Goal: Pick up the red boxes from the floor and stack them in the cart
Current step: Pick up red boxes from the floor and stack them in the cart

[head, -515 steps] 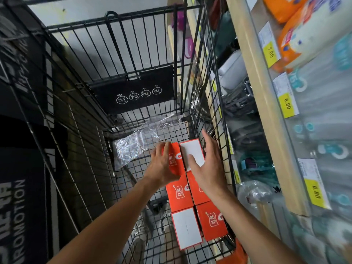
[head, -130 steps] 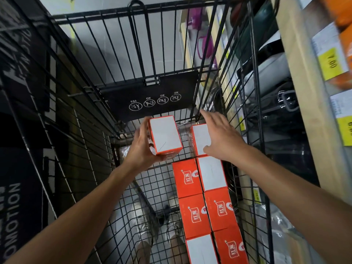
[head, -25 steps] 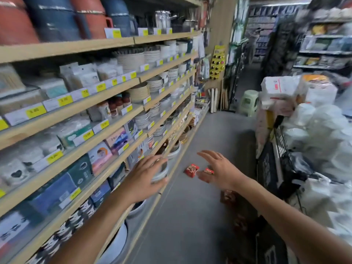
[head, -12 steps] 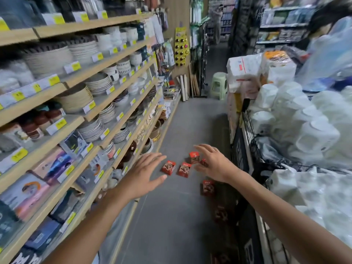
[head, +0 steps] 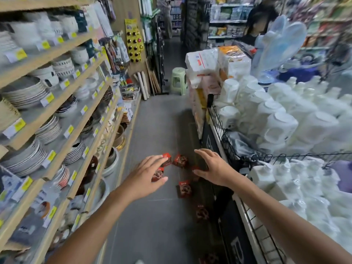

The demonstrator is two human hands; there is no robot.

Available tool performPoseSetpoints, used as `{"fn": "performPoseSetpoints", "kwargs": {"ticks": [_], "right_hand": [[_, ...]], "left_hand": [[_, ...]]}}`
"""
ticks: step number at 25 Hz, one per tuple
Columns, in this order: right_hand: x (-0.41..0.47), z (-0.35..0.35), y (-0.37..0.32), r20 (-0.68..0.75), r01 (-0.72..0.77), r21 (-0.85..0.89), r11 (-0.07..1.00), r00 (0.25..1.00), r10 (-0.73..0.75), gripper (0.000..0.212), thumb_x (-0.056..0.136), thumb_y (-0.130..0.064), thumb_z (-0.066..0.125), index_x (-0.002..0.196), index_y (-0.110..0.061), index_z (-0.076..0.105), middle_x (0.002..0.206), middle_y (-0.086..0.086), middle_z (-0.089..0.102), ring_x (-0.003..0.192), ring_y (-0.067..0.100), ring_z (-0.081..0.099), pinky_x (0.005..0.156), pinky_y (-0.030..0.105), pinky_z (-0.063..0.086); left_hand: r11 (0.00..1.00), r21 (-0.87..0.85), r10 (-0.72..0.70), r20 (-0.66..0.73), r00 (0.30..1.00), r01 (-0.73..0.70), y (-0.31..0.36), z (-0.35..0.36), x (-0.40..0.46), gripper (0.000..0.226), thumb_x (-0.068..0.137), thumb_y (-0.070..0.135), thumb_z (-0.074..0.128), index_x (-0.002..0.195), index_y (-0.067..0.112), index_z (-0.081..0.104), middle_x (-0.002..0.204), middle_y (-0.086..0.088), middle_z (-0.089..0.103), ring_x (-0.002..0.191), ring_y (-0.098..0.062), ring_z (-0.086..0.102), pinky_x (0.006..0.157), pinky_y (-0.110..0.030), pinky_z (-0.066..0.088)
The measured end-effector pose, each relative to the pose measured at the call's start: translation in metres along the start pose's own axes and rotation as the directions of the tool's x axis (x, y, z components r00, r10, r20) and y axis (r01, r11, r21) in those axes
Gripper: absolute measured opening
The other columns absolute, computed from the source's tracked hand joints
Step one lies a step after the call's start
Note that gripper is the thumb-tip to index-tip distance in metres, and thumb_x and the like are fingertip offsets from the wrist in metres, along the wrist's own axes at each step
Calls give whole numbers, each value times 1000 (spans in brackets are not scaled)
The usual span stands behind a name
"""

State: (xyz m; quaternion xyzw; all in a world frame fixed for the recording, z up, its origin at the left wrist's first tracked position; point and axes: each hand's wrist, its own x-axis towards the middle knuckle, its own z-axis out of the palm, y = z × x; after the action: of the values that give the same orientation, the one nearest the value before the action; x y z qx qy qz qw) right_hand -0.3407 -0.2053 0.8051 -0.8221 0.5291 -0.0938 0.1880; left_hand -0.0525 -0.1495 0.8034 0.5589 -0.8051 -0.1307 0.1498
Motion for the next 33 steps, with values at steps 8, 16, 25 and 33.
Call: {"fn": "performPoseSetpoints", "kwargs": {"ticks": [8,16,25,33], "right_hand": [[66,17,-25,-29,-249,48,967,968,251,80,93,-52,64,159,-29,24,162,-2,28,148,23,29,120,39,30],[66,49,1,-13,-526,147,837,845,534,78,95,-52,62,159,-30,23,163,-2,28,148,21,30,120,37,30],[104,98,100,45,-640,269,719,755,655,76,96,-48,62,159,-28,25,163,-1,30,148,20,31,120,34,31],[149,183,188,199,-758,316,571,641,741,78,95,-48,63,159,-27,25,161,-2,33,146,19,33,118,33,33]], "left_hand": [[985,-82,161,87,983,-154,-113,-18,88,78,83,69,33,152,33,32,155,12,32,145,-6,25,117,-25,21],[961,-174,255,272,928,-213,-160,44,185,76,83,70,35,150,35,34,153,14,35,144,-13,30,118,-40,29],[938,-216,337,392,856,-270,-155,132,290,62,94,52,50,150,33,33,154,12,34,145,-8,26,119,-39,27],[935,-269,332,426,841,-232,-190,239,360,57,96,41,55,148,24,40,149,9,40,140,-8,32,118,-32,28]]}}
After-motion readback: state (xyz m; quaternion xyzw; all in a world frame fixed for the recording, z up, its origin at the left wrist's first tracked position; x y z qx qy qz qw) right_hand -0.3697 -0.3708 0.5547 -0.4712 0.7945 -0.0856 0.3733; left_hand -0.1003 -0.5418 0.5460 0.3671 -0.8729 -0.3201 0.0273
